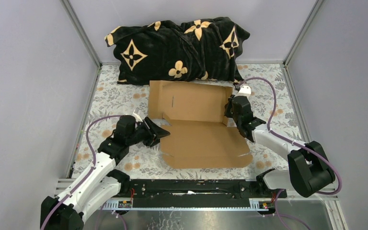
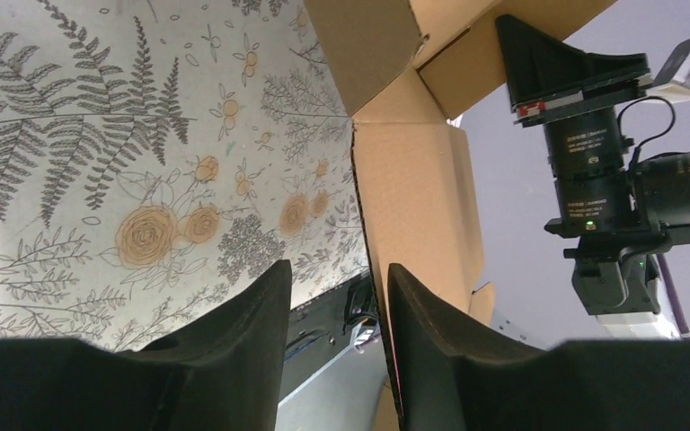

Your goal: Fold the paper box

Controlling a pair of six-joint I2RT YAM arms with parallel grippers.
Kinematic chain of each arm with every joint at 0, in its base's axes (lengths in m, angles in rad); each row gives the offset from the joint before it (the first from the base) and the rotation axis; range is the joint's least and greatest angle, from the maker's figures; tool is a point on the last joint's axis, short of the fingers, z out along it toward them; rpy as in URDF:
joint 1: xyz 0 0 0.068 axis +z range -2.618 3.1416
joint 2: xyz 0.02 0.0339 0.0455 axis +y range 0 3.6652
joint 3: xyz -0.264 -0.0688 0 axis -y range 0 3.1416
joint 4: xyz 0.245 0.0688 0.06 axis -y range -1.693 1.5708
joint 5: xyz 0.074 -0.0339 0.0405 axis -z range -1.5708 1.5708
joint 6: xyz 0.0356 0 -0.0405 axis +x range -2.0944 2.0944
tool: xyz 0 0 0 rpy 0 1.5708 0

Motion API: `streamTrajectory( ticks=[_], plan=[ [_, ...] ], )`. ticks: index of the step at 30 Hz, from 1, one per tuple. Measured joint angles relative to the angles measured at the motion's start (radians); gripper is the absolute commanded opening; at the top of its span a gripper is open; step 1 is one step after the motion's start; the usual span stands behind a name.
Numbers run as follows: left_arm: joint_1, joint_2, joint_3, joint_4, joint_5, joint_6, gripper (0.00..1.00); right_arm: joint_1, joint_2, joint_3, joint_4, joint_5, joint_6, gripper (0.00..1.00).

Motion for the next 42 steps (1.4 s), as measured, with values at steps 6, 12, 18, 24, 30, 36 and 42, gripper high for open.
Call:
streamTrajectory(
  ticks=[6, 12, 18, 24, 30, 36, 42],
  plan=[
    [-0.012, 0.004, 0.000, 0.020, -0.052, -0.027, 0.47, 0.000, -0.011, -0.018, 0.003, 0.000, 0.014, 0.00],
    [-0.013, -0.015, 0.006, 0.017, -0.080, -0.036, 0.49, 0.000, -0.032, -0.019, 0.002, 0.000, 0.017, 0.00],
    [-0.013, -0.031, 0.016, 0.016, -0.097, -0.046, 0.27, 0.000, -0.045, -0.019, 0.002, 0.000, 0.018, 0.00],
    [-0.013, -0.032, 0.016, 0.017, -0.102, -0.065, 0.08, 0.000, -0.046, -0.019, 0.002, 0.000, 0.019, 0.00],
    [-0.013, -0.063, 0.002, 0.043, -0.102, -0.106, 0.03, 0.000, -0.048, -0.021, 0.003, 0.000, 0.028, 0.00],
    [-0.013, -0.148, -0.090, 0.150, -0.109, -0.190, 0.02, -0.001, -0.074, -0.028, 0.002, 0.001, 0.042, 0.00],
    [-0.013, -0.205, -0.193, 0.311, -0.115, -0.281, 0.02, -0.005, -0.092, -0.030, 0.002, 0.006, 0.057, 0.00]
  ],
)
